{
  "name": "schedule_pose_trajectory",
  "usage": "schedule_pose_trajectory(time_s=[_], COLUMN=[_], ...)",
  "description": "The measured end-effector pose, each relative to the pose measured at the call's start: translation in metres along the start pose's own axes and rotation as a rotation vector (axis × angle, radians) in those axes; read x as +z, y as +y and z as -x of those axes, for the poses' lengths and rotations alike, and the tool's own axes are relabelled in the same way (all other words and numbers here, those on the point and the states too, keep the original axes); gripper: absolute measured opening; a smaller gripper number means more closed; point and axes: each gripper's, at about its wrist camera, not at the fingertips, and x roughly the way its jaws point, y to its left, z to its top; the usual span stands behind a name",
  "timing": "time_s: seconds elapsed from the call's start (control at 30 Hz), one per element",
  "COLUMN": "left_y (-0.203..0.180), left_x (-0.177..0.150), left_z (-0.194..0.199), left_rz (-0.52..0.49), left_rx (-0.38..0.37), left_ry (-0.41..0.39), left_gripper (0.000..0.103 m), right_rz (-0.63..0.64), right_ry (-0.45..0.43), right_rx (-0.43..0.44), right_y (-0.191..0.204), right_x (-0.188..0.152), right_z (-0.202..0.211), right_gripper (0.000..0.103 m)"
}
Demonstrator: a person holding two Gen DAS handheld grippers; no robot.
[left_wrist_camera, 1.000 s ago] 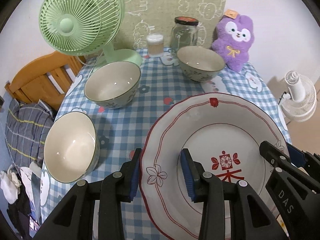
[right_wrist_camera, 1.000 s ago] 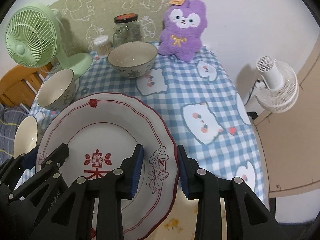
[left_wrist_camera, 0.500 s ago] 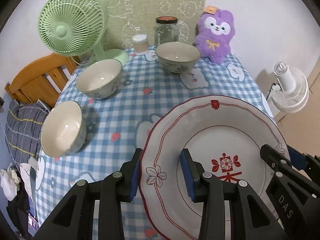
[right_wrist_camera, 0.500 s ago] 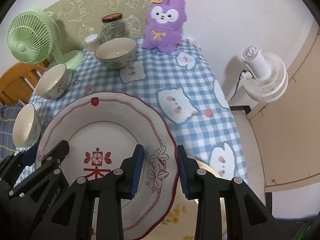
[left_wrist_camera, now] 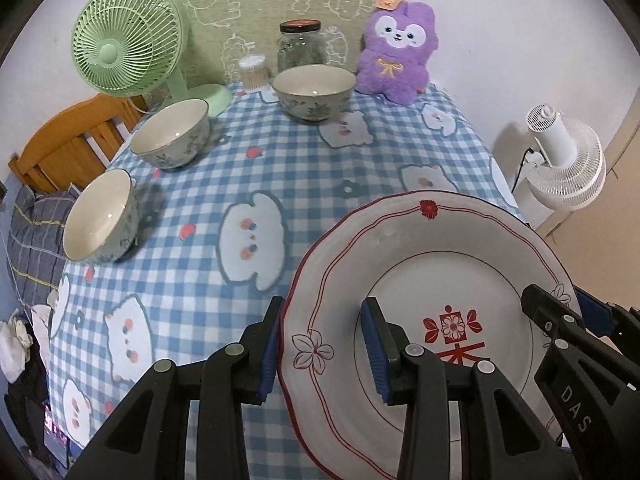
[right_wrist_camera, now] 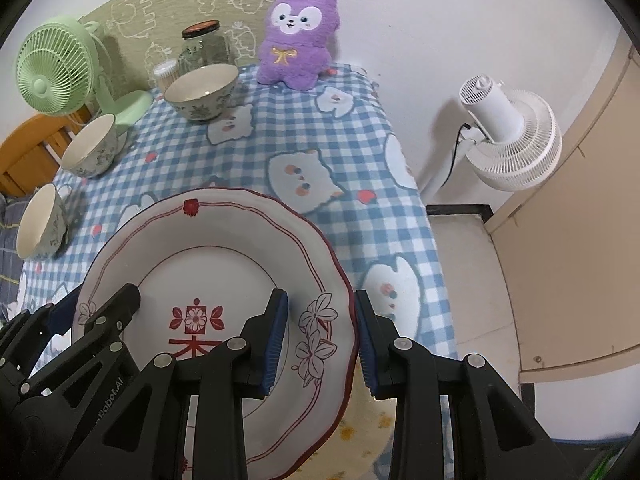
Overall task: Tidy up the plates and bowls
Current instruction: 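Carry the red-rimmed plate with both tools over the cream plate stack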
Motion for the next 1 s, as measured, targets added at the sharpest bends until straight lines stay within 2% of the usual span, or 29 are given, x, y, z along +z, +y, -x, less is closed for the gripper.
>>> schedule_pose_trajectory(time_s=[0.5,1.0], left_y=[-0.026,-0.032], left_x=[-0.034,-0.06], left_z=[-0.01,-0.017], left_rz=[0.015,0.007], left_rx=[0.0,0.008], left_ry=[0.032,0.046], left_gripper=[0.038,0.038], right_rz=[0.011,0.028], right_ry=[0.034,0.072], right_rx=[0.002,-0.011], right_y=[-0.026,-0.03], right_x=[-0.031,-0.057], right_z=[-0.014,-0.025], right_gripper=[0.036,0.036])
